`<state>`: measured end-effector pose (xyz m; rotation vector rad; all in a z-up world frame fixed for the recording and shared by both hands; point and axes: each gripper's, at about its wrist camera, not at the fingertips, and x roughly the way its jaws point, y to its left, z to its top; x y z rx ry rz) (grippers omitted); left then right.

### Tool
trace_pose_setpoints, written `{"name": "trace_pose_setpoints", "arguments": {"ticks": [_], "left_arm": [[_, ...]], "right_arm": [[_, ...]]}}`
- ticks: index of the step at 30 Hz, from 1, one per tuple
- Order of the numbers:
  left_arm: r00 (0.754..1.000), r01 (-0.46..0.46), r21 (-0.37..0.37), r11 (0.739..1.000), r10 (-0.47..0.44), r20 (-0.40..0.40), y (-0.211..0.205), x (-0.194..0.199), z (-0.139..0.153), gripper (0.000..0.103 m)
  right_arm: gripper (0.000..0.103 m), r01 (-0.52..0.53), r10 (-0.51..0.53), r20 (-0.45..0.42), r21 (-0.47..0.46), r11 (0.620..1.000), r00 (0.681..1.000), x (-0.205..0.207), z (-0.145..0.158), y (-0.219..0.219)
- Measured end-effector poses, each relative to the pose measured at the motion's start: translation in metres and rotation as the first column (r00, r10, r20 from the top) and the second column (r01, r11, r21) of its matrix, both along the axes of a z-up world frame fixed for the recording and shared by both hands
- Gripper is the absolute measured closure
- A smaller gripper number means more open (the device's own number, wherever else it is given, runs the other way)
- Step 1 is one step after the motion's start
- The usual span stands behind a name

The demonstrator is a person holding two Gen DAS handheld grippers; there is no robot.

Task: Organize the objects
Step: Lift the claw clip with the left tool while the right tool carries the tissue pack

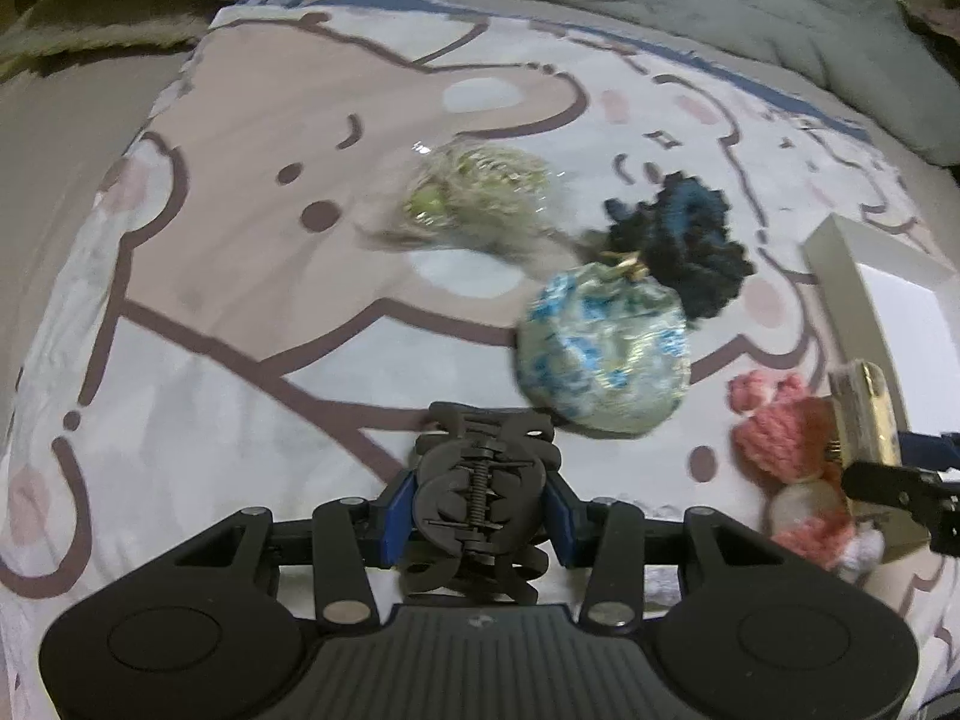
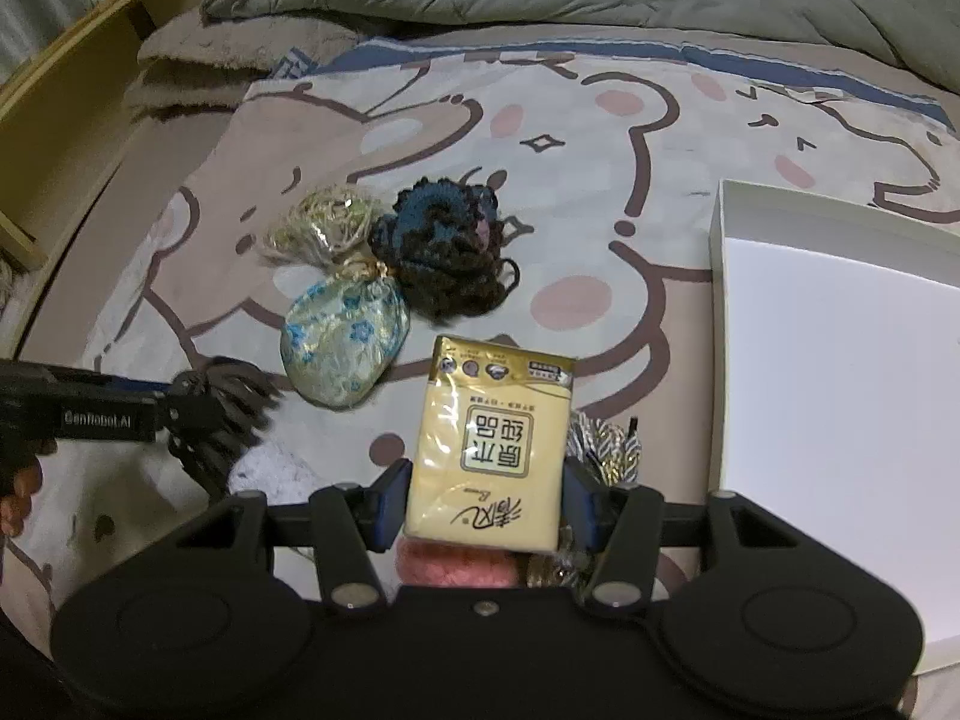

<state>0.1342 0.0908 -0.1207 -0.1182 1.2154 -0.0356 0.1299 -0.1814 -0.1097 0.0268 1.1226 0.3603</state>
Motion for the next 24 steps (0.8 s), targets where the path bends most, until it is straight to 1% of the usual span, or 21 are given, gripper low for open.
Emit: {"name": "trace_pose_setpoints", "arguments": {"ticks": [5, 11, 14, 17, 20, 24], "left_arm": [[1.000, 0.008, 0.042, 0.999, -0.008, -0.003, -0.004, 0.001, -0.003, 0.056], [0.999, 0.038, 0.090, 0.995, -0.037, -0.007, -0.015, 0.003, -0.004, 0.057], [1.000, 0.024, 0.084, 0.996, -0.025, 0.013, -0.014, 0.002, 0.001, 0.057], [0.999, -0.013, 0.073, 0.997, 0.009, 0.050, -0.010, 0.000, 0.010, 0.058], [0.995, -0.049, 0.062, 0.997, 0.043, 0.087, -0.007, -0.004, 0.021, 0.058], [0.986, -0.087, 0.025, 0.996, 0.082, 0.142, -0.007, -0.009, 0.038, 0.058]], "right_arm": [[0.049, -0.018, 0.018, -0.003, -0.040, 0.999, 1.000, -0.002, -0.006, 0.006], [0.049, -0.017, 0.018, 0.006, -0.046, 0.999, 1.000, -0.001, -0.006, 0.007], [0.049, -0.016, 0.017, 0.009, -0.047, 0.999, 1.000, -0.001, -0.006, 0.006], [0.049, -0.014, 0.015, 0.026, -0.045, 0.999, 1.000, -0.002, -0.001, 0.005], [0.049, -0.015, 0.019, 0.071, -0.054, 0.998, 0.997, -0.005, 0.006, 0.004], [0.049, -0.025, 0.033, 0.135, -0.058, 0.998, 0.990, -0.011, 0.019, 0.002]]}}
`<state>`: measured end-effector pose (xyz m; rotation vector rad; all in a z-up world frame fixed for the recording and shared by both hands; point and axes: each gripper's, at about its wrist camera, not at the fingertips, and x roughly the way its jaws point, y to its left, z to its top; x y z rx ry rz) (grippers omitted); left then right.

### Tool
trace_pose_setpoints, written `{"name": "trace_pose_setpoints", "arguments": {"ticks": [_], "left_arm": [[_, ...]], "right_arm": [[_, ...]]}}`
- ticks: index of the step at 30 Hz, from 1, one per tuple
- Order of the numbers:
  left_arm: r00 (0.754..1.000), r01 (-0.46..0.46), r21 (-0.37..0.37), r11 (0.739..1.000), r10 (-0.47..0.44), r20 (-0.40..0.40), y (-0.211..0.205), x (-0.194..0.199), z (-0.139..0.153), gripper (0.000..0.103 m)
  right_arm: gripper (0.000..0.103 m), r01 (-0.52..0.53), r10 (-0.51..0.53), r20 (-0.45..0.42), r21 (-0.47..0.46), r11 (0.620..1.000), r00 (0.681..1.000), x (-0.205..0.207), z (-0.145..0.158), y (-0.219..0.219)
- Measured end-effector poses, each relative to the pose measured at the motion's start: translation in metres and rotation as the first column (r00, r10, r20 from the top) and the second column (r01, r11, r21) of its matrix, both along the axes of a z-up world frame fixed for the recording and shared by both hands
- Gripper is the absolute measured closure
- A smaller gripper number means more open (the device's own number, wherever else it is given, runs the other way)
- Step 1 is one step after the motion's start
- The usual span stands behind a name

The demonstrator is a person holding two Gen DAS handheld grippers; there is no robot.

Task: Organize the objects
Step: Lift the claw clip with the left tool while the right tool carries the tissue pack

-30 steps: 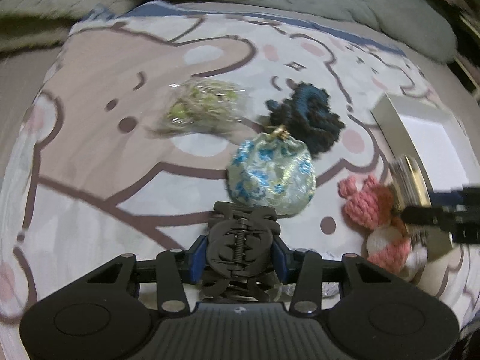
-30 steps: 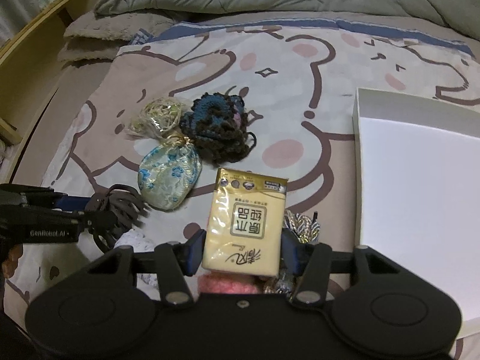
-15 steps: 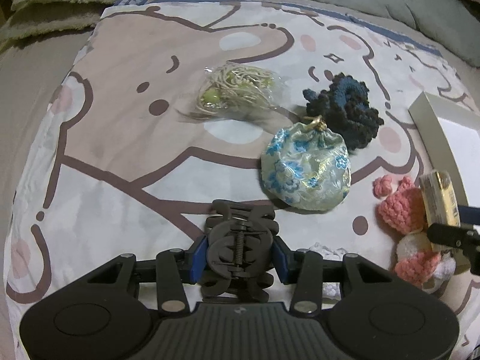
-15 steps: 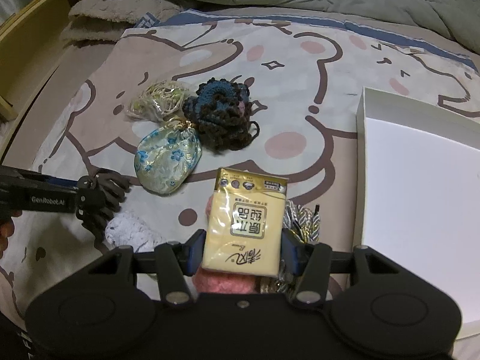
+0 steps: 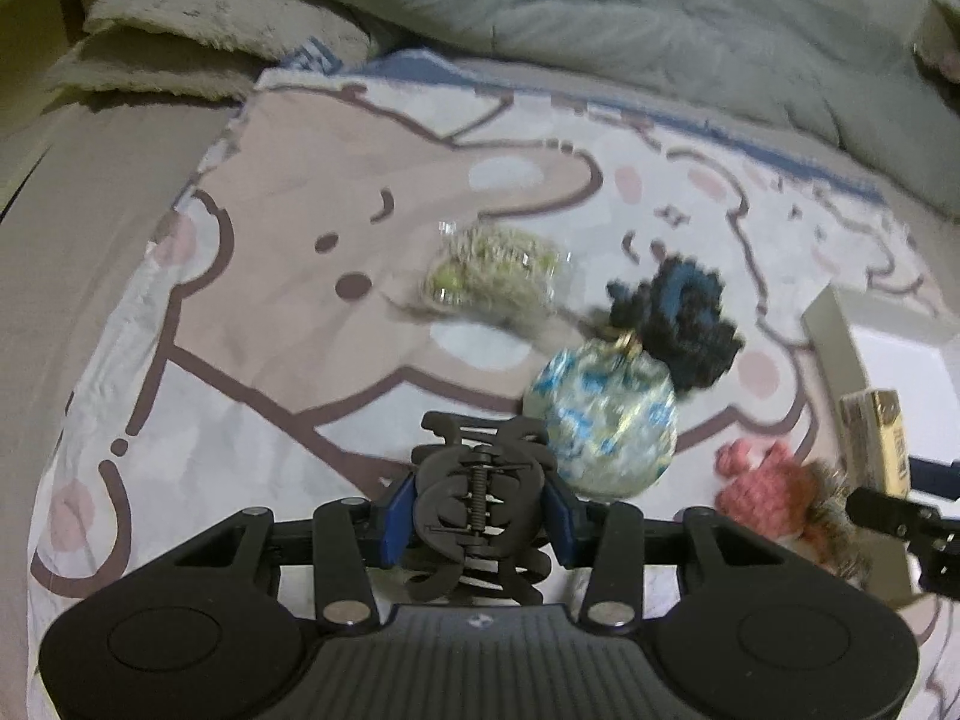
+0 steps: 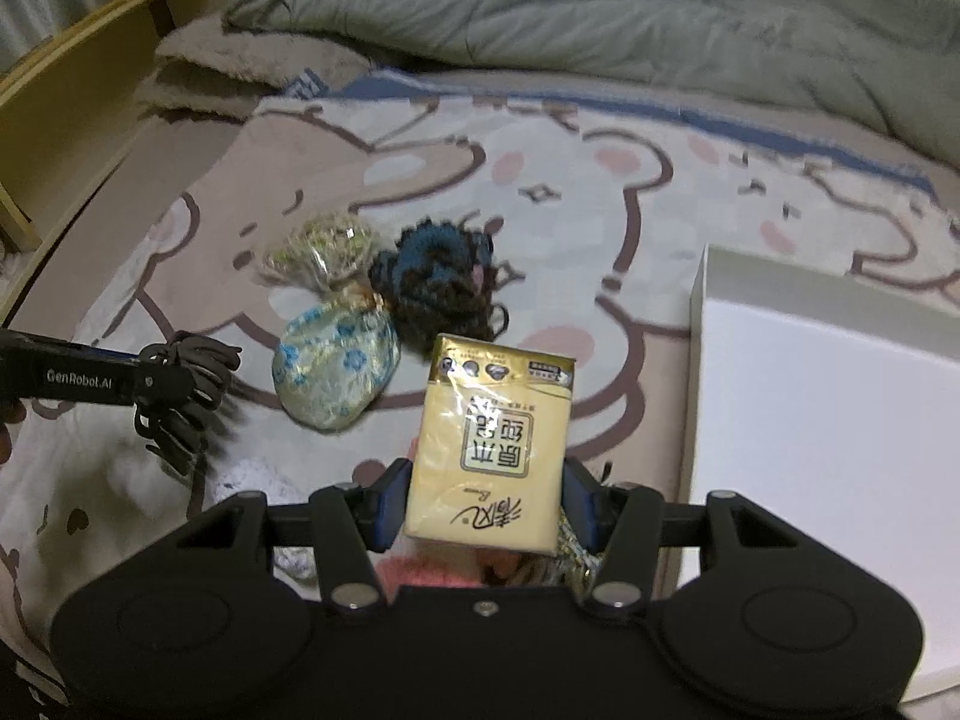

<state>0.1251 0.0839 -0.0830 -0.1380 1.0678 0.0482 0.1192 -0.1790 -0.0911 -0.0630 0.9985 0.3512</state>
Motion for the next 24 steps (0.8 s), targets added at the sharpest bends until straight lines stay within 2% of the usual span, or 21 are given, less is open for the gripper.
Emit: {"name": "trace_pose_setpoints", "arguments": {"ticks": [6, 12, 21, 24], "left_arm": [[0.995, -0.009, -0.023, 1.000, 0.011, 0.099, -0.012, -0.011, 0.028, 0.058], [0.979, -0.001, -0.049, 0.999, 0.011, 0.203, -0.028, -0.020, 0.053, 0.058], [0.956, 0.036, -0.102, 0.994, -0.004, 0.295, -0.057, -0.023, 0.079, 0.058], [0.945, 0.062, -0.122, 0.991, -0.019, 0.326, -0.069, -0.022, 0.088, 0.058]], "right_arm": [[0.049, 0.012, -0.013, 0.090, 0.012, 1.000, 0.996, -0.008, 0.019, -0.011], [0.049, 0.037, -0.042, 0.175, 0.035, 0.999, 0.984, -0.017, 0.039, -0.030], [0.049, 0.096, -0.117, 0.276, 0.087, 0.991, 0.954, -0.033, 0.069, -0.063], [0.049, 0.104, -0.122, 0.319, 0.073, 0.992, 0.940, -0.038, 0.080, -0.069]]}}
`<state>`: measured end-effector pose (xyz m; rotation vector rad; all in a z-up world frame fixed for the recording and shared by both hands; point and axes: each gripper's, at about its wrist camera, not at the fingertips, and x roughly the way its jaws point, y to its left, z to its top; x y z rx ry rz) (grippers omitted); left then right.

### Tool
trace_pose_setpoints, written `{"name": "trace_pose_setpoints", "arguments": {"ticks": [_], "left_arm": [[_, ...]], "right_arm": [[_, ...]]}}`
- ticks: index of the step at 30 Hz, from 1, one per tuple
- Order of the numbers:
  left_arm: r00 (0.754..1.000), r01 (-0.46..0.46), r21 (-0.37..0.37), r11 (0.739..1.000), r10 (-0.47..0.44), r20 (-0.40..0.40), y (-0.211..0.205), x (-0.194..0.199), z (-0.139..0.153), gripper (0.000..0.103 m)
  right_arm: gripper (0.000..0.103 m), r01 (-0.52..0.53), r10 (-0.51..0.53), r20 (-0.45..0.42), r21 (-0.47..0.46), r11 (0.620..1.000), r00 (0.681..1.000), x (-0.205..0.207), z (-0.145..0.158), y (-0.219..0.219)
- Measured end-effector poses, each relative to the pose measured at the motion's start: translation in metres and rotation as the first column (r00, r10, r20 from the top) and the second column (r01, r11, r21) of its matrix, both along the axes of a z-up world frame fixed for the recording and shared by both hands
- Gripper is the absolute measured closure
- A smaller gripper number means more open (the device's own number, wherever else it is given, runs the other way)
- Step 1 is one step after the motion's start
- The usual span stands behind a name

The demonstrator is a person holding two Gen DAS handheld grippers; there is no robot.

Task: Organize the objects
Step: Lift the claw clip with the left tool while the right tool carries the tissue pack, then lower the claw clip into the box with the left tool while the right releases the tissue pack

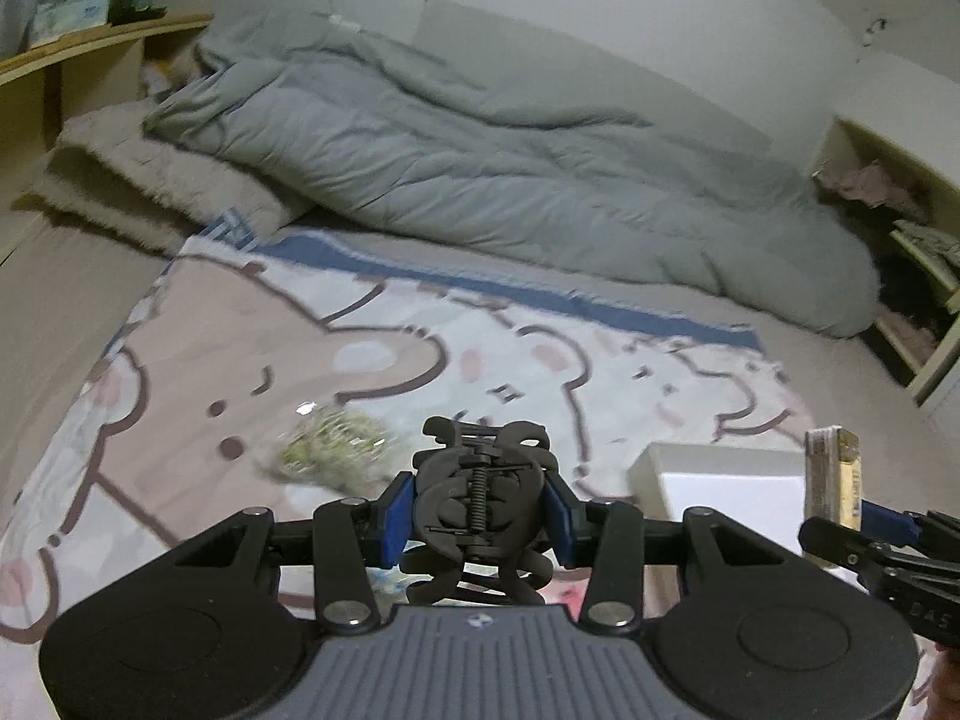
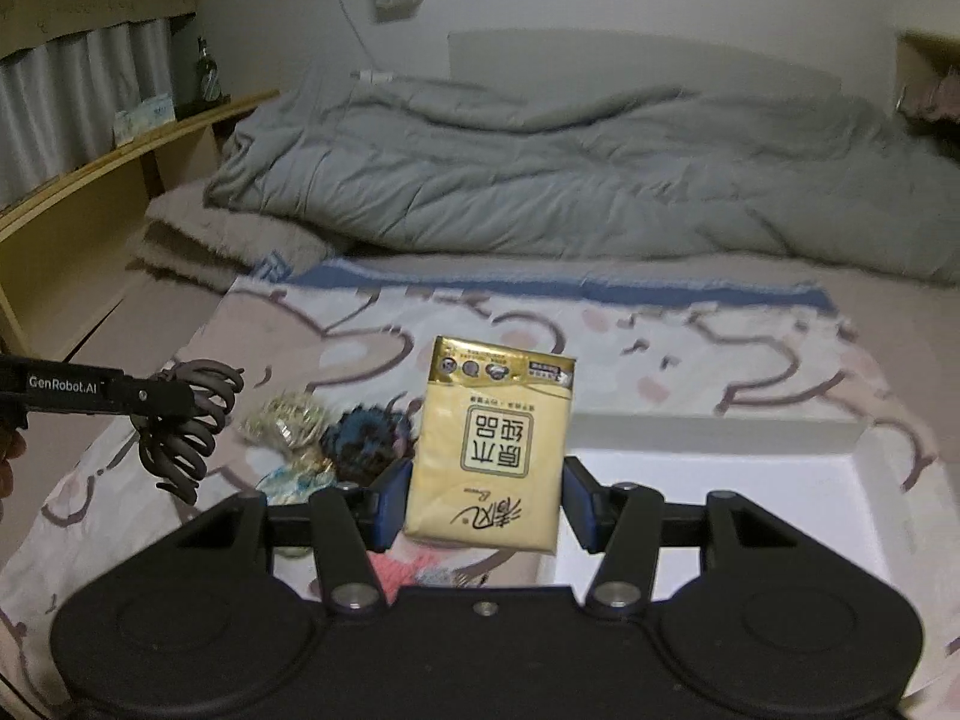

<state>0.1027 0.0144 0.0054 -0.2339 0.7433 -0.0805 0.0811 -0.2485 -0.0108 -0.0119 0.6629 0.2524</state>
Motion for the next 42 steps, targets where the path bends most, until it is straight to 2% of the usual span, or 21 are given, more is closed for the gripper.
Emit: {"name": "trace_pose_setpoints", "arguments": {"ticks": [7, 13, 16, 19, 23, 30, 38, 42], "left_arm": [[0.996, 0.056, -0.053, 0.997, -0.052, 0.066, -0.029, 0.009, 0.025, 0.058], [0.987, 0.118, -0.063, 0.991, -0.110, 0.113, -0.061, 0.033, 0.047, 0.058], [0.982, 0.157, -0.089, 0.984, -0.145, 0.123, -0.078, 0.050, 0.052, 0.058], [0.978, 0.193, -0.146, 0.970, -0.178, 0.113, -0.096, 0.069, 0.047, 0.058], [0.975, 0.224, -0.214, 0.951, -0.217, 0.054, -0.123, 0.094, 0.023, 0.058], [0.965, 0.210, -0.346, 0.914, -0.250, -0.074, -0.146, 0.132, -0.049, 0.058], [0.954, 0.134, -0.387, 0.912, -0.224, -0.199, -0.157, 0.159, -0.104, 0.058], [0.947, 0.107, -0.349, 0.931, -0.202, -0.250, -0.164, 0.164, -0.119, 0.058]], "right_arm": [[0.049, 0.043, -0.043, 0.040, 0.003, 0.999, 0.998, 0.006, 0.025, -0.022], [0.049, 0.099, -0.100, 0.070, 0.015, 0.995, 0.993, 0.029, 0.040, -0.043], [0.049, 0.118, -0.120, 0.083, 0.023, 0.993, 0.989, 0.041, 0.039, -0.054], [0.049, 0.139, -0.140, 0.067, 0.021, 0.990, 0.988, 0.054, 0.030, -0.064], [0.049, 0.164, -0.164, 0.026, 0.000, 0.987, 0.986, 0.071, 0.012, -0.078], [0.049, 0.153, -0.160, -0.087, -0.076, 0.985, 0.983, 0.097, -0.035, -0.097], [0.049, 0.110, -0.141, -0.205, -0.157, 0.981, 0.968, 0.119, -0.080, -0.099], [0.049, 0.105, -0.148, -0.261, -0.172, 0.980, 0.954, 0.126, -0.099, -0.100]]}}
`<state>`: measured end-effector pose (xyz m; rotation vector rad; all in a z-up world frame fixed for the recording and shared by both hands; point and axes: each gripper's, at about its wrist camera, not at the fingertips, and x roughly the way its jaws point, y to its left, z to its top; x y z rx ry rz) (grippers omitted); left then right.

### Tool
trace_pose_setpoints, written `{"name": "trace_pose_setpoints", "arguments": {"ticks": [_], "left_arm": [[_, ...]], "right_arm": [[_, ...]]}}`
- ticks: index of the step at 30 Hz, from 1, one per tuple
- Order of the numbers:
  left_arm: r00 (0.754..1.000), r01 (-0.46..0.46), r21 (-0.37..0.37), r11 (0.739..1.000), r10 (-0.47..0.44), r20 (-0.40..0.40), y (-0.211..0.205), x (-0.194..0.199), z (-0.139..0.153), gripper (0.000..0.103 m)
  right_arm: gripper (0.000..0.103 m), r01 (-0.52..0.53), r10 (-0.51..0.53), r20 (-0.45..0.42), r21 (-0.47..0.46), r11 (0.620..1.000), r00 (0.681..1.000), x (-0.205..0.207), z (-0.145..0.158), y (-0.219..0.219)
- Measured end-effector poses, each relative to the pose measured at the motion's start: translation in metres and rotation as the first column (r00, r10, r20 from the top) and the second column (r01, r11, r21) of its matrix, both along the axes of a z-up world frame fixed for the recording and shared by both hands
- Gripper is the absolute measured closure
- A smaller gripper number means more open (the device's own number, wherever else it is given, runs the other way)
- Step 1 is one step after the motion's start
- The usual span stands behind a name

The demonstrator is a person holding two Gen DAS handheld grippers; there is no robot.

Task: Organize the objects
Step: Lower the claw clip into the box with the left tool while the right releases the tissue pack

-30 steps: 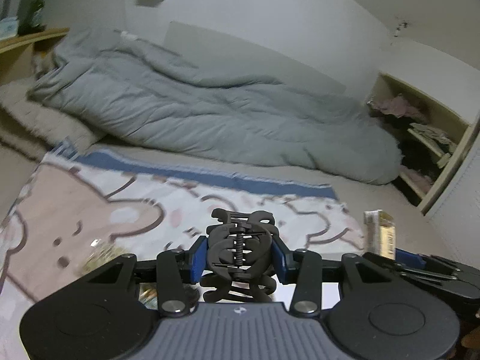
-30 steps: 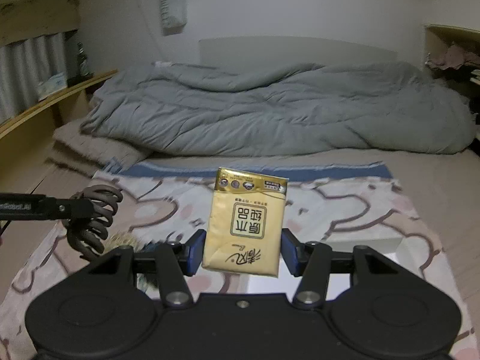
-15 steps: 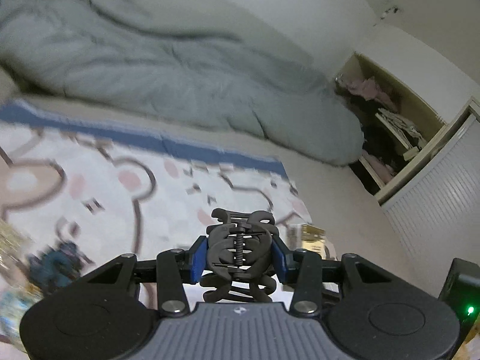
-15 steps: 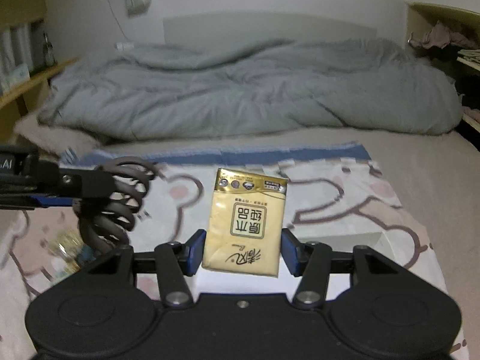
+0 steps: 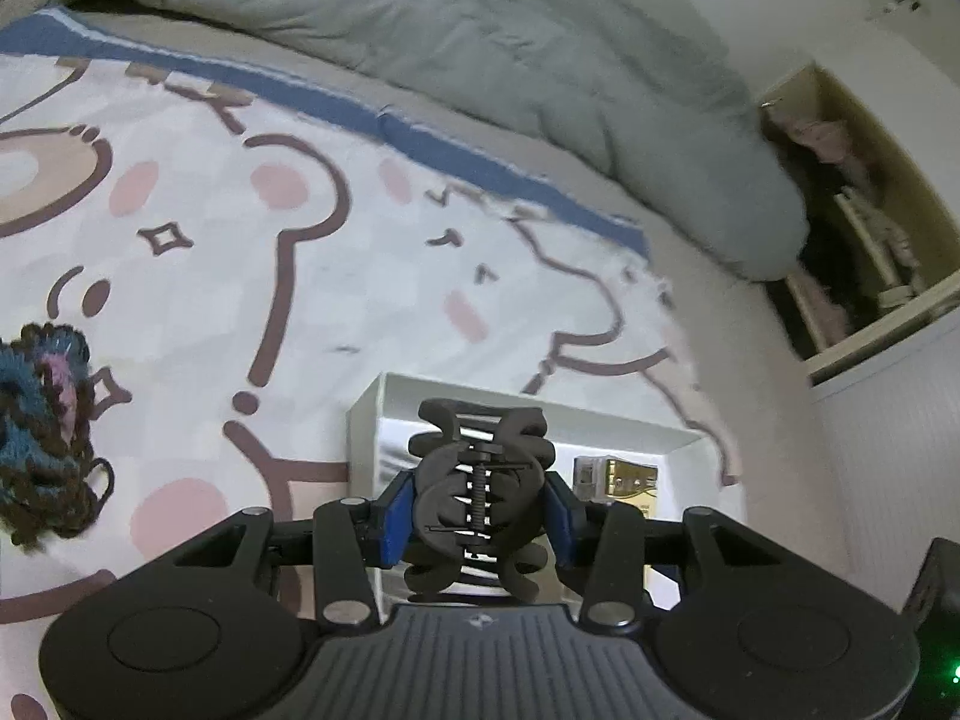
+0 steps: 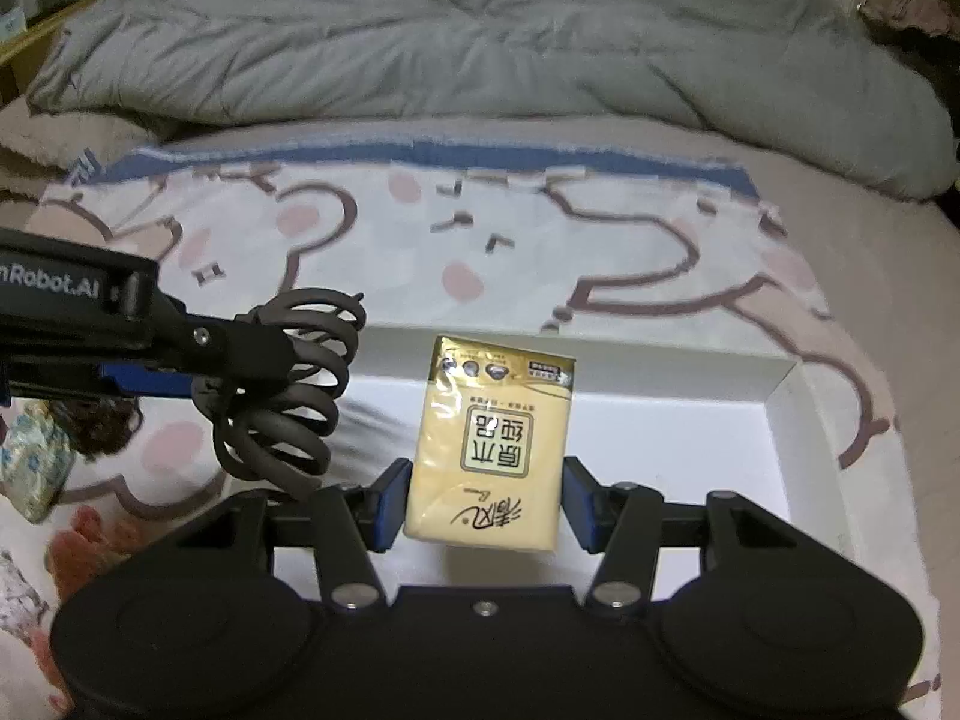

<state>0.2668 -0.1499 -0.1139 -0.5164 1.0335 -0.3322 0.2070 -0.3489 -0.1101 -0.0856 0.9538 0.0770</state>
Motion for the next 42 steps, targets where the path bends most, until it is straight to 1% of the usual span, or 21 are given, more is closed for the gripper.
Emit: {"name": "trace_pose_setpoints", "arguments": {"ticks": [5, 9, 11, 12, 13, 14, 20, 28, 33, 37, 42], "left_arm": [[1.000, 0.016, 0.066, 0.998, -0.015, -0.011, -0.008, 0.004, -0.007, 0.058], [0.999, 0.020, 0.073, 0.997, -0.017, -0.038, -0.009, 0.007, -0.010, 0.057], [0.999, 0.025, 0.074, 0.997, -0.022, -0.044, -0.010, 0.007, -0.010, 0.056], [0.999, 0.029, 0.078, 0.997, -0.026, -0.040, -0.010, 0.007, -0.009, 0.054], [0.999, 0.019, 0.086, 0.996, -0.016, -0.037, -0.011, 0.007, -0.008, 0.050], [0.999, 0.016, 0.089, 0.996, -0.013, -0.033, -0.011, 0.007, -0.008, 0.049], [0.999, 0.025, 0.097, 0.995, -0.023, -0.025, -0.013, 0.005, -0.004, 0.049], [0.999, 0.030, 0.151, 0.988, -0.033, 0.020, -0.012, -0.008, 0.015, 0.049], [0.998, 0.029, 0.202, 0.979, -0.040, 0.052, -0.009, -0.018, 0.029, 0.049], [0.997, 0.027, 0.228, 0.973, -0.044, 0.068, -0.007, -0.027, 0.038, 0.049], [0.993, 0.029, 0.271, 0.962, -0.058, 0.101, -0.008, -0.042, 0.051, 0.049]], "right_arm": [[0.049, -0.023, 0.023, -0.028, -0.005, 1.000, 0.999, 0.008, -0.015, 0.004], [0.049, -0.029, 0.029, -0.025, 0.013, 1.000, 0.999, 0.013, -0.021, 0.006], [0.047, -0.016, 0.016, -0.021, 0.027, 1.000, 1.000, 0.014, -0.024, 0.005], [0.044, -0.008, 0.008, -0.025, 0.029, 1.000, 1.000, 0.015, -0.026, 0.004], [0.042, 0.006, -0.005, -0.030, 0.027, 1.000, 1.000, 0.015, -0.027, 0.002], [0.040, 0.020, -0.019, -0.031, 0.028, 0.999, 0.999, 0.015, -0.027, 0.000], [0.040, 0.076, -0.074, -0.030, 0.083, 0.994, 0.997, 0.011, -0.022, -0.016], [0.040, 0.106, -0.106, -0.003, 0.129, 0.986, 0.994, -0.001, -0.006, -0.024], [0.040, 0.116, -0.123, 0.035, 0.160, 0.980, 0.992, -0.014, 0.013, -0.028], [0.040, 0.129, -0.142, 0.058, 0.187, 0.974, 0.988, -0.027, 0.028, -0.032], [0.040, 0.136, -0.156, 0.088, 0.201, 0.970, 0.984, -0.044, 0.043, -0.034]]}}
